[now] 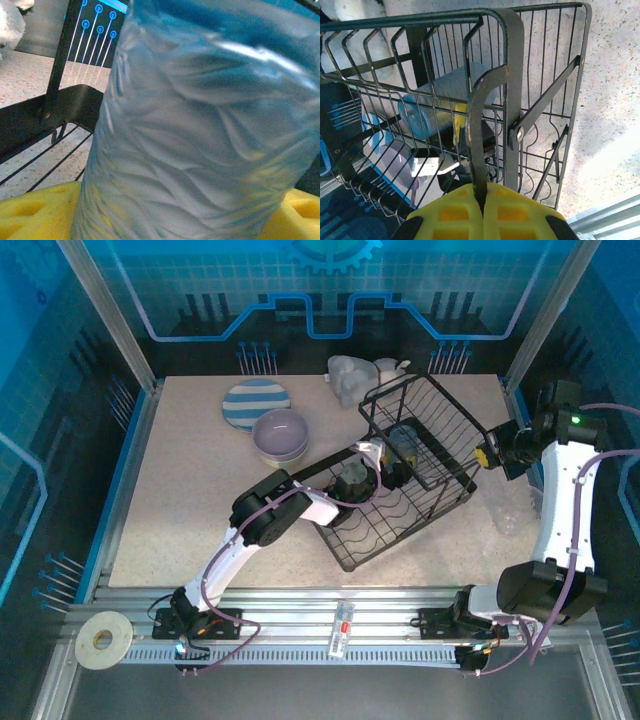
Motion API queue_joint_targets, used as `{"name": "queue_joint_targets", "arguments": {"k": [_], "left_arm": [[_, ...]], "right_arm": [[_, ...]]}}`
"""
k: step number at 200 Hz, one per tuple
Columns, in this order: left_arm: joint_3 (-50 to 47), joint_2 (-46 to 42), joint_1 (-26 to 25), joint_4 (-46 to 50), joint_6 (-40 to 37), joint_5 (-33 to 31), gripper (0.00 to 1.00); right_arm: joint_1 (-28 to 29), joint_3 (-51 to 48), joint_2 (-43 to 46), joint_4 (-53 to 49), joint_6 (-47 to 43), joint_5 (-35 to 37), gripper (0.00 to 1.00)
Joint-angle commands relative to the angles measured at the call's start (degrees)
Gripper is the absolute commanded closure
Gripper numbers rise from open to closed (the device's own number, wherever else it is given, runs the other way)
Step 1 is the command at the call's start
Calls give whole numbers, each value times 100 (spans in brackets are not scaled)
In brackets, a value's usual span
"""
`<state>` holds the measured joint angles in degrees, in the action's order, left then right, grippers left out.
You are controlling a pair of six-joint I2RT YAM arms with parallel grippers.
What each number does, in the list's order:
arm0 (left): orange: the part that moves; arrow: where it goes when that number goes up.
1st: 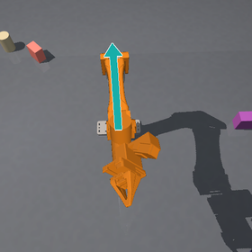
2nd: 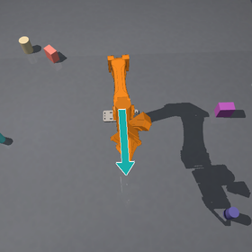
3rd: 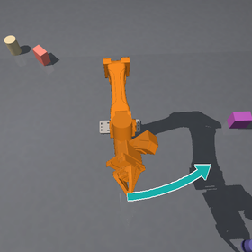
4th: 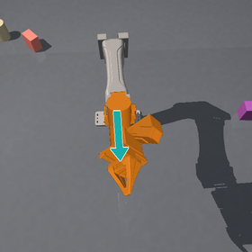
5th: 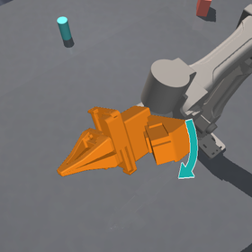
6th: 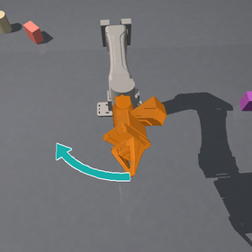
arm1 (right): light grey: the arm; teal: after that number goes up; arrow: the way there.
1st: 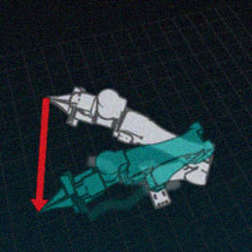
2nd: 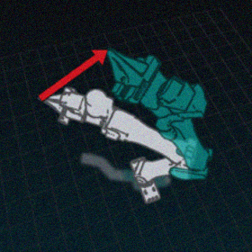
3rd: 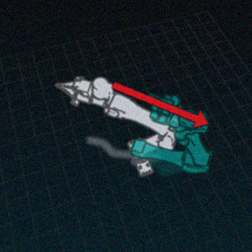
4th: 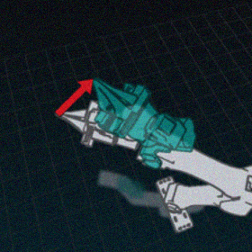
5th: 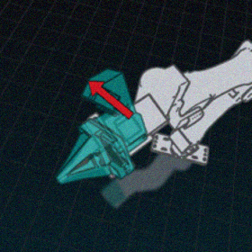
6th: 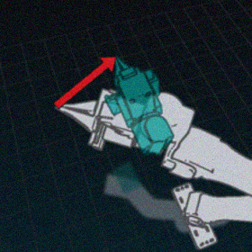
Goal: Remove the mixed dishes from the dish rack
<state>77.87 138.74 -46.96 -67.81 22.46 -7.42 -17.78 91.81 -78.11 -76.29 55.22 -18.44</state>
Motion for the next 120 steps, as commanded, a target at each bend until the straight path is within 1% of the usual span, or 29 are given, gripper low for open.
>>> {"name": "queue_joint_targets", "arguments": {"k": [1,32,77,120], "left_arm": [[-252,-349,-41,-164,84,217,43],[-546,-649,-52,-167,146,408,43],[-1096,-1209,-61,-80,204,596,43],[-1541,-1791,-59,61,259,867,43]], "right_arm": [[-167,-57,186,886,492,268,100],[-258,-226,263,1169,665,556,100],[-286,85,71,1387,781,808,100],[-281,-654,340,2100,1122,805,100]]}}
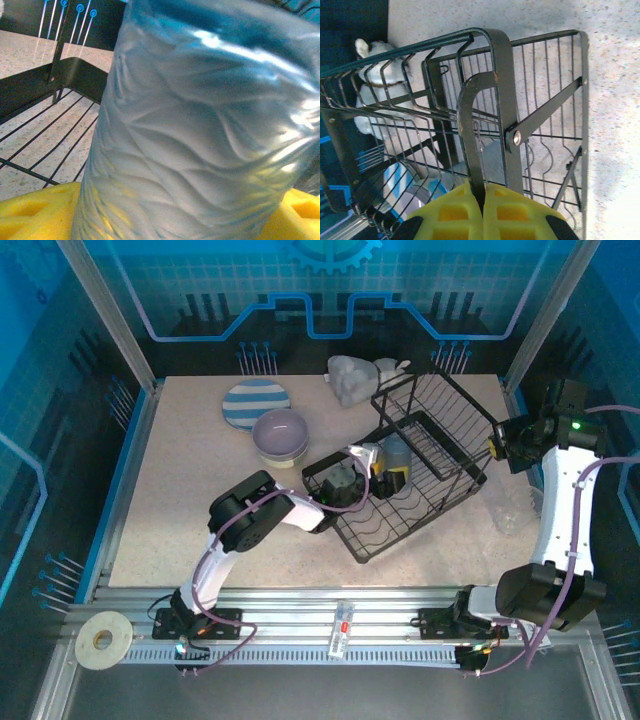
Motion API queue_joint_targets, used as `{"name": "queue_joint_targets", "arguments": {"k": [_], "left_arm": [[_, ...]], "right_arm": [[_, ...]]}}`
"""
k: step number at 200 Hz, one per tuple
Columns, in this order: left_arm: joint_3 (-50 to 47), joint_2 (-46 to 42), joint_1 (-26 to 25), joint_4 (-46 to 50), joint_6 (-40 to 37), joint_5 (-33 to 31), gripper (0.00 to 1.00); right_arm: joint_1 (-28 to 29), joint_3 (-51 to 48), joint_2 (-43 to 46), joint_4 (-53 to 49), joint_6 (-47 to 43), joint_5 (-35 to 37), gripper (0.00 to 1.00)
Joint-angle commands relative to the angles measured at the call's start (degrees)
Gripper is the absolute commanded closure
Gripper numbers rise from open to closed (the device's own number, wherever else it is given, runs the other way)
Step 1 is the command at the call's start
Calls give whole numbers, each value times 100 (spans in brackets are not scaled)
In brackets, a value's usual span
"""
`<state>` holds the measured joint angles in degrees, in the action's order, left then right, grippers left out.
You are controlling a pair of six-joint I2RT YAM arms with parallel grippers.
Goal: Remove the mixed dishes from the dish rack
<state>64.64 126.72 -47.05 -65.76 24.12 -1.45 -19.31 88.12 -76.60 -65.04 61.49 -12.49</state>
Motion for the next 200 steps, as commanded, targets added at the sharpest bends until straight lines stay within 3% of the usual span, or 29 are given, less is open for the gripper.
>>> {"name": "queue_joint_targets", "arguments": {"k": [1,37,112,146,200], "left_arm": [[-225,-596,-50,-142,93,278,43],[-724,-1193,-49,94,217,364,43],[-1138,-2764,178,1825,169,659,42],[-1027,-3302,372,2895,278,698,42],[-390,-3921,892,4846,810,951,42]], "right_arm": [[-127,-290,189,983,499,211,100],[-149,-344,109,1300,330,506,100],[-97,-682,156,2174,532,599,100],[-152,-945,399,2702,202,337,63],[-195,-976,658,2837,-350,129,25]]}}
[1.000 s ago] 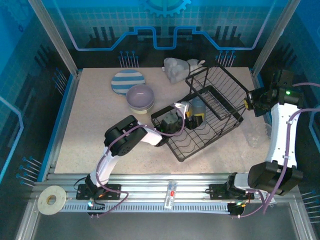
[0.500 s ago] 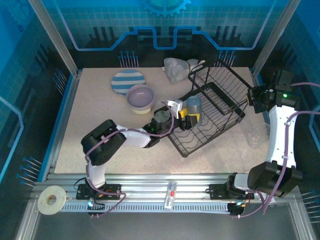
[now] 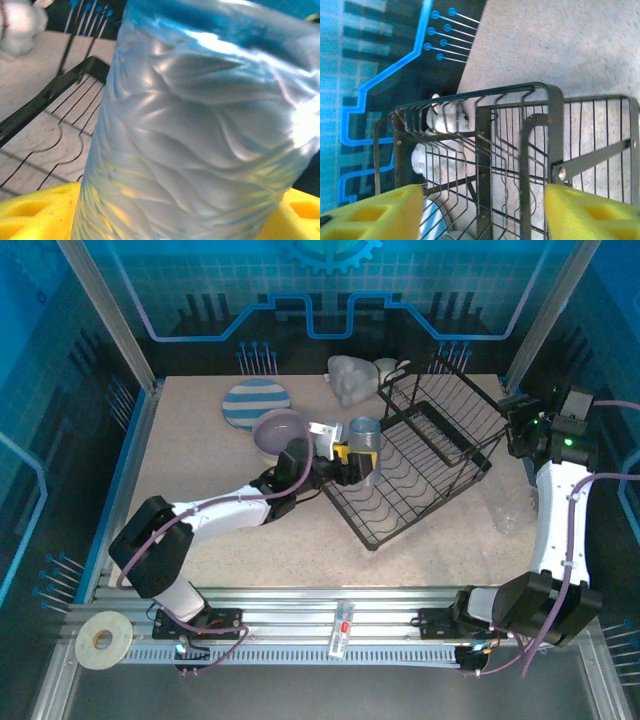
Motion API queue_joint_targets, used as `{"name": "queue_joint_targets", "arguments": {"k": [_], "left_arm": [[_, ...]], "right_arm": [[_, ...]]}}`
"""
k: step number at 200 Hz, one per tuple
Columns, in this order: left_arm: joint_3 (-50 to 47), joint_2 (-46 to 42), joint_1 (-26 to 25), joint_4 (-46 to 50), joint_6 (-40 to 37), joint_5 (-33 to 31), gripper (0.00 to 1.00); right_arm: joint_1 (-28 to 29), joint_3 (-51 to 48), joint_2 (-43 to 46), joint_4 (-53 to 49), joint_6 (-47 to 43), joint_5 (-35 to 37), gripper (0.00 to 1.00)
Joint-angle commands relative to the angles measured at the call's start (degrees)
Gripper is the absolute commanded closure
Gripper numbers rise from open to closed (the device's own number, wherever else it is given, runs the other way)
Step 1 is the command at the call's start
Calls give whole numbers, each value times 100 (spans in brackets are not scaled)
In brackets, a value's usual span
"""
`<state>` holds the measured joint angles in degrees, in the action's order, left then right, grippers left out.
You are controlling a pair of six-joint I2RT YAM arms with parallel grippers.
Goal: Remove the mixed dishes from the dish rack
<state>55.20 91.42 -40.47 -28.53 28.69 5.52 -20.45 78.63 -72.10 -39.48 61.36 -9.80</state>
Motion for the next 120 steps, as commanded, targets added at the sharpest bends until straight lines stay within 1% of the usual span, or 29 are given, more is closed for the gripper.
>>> {"name": "queue_joint_targets", "arguments": {"k": [1,10,32,43,52,67,90,114,120], "left_arm": [[580,-394,242,1167,359,255,41],[778,-468,326,1583,446,273,41],[1325,-521,589,2570,776,457,41],[1567,-519,747,2954,1013,617,40],[1712,-497,876,3166,1237,772,40],[1930,-471,1072,3440,1615,1013,40],[2304,-391,1272,3844,2064,1354,40],[2611,-327,1400,4006,2485,1732,40],[2701,-308,1426,4085,2590,1782,41]], "right_arm": [[-82,-25,210,278,-345,-142,24],[-104,6,247,213,-406,-142,19],[-74,65,430,195,-656,-82,11],[47,118,522,247,-868,45,6],[202,279,534,94,-1098,233,3],[497,620,519,-169,-1525,581,0],[1029,838,659,-85,-2145,1199,0],[1845,986,758,139,-3093,1828,0],[2158,1011,768,189,-3387,2018,0]]}}
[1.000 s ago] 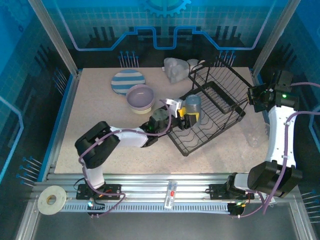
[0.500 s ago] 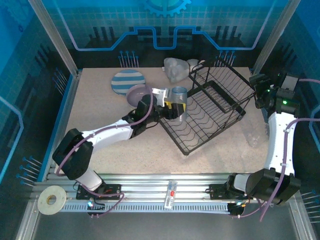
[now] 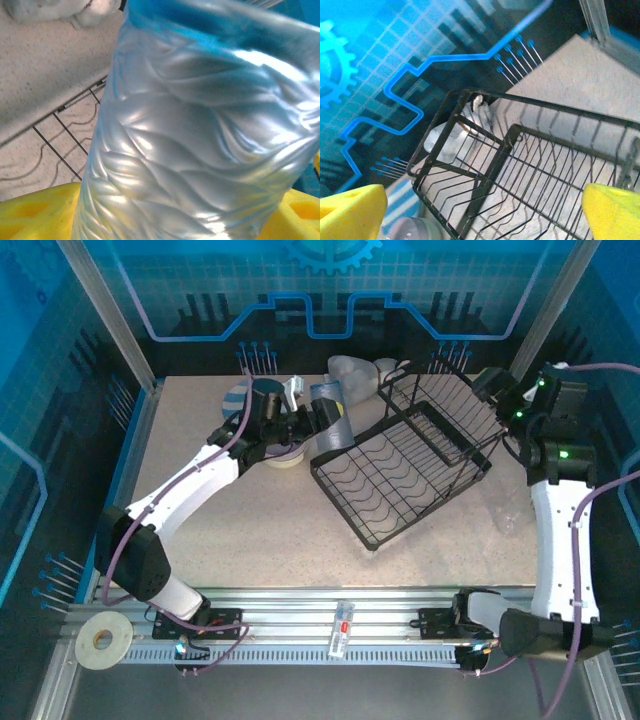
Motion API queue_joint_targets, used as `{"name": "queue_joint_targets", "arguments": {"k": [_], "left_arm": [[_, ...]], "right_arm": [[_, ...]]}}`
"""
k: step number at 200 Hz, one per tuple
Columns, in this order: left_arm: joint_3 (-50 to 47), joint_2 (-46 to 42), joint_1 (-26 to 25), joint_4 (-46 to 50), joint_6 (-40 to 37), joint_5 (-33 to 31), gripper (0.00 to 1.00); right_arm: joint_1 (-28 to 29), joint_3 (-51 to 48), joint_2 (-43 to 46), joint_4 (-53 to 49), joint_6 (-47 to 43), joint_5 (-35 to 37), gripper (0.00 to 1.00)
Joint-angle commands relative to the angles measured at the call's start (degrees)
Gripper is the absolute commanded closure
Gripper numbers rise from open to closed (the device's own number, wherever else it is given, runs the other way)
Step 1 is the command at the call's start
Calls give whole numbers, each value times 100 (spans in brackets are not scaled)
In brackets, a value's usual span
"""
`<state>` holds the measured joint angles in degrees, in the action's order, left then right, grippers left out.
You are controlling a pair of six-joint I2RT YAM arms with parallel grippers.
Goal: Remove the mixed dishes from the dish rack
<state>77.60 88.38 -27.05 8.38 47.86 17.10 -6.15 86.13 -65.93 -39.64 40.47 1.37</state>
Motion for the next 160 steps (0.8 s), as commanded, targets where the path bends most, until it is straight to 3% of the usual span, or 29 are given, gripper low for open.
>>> {"name": "queue_joint_targets", "arguments": {"k": [1,43,88,112,160], "left_arm": [[472,0,89,410,690,634,41],[614,138,329,96,1914,1400,42],[766,263,411,-297,2629,1889,42],[817,391,406,-497,2853,2156,41],[660,349,412,-782,3177,2231,41]], "right_arm": [[728,274,151,212,-1345,923,0],[2829,-315,379,1115,-3564,1867,0],[4218,-1103,662,1922,-5383,1969,0],[4600,-1537,748,2353,-5800,2021,0],[4741,-1892,819,2482,-6060,1906,0]]}}
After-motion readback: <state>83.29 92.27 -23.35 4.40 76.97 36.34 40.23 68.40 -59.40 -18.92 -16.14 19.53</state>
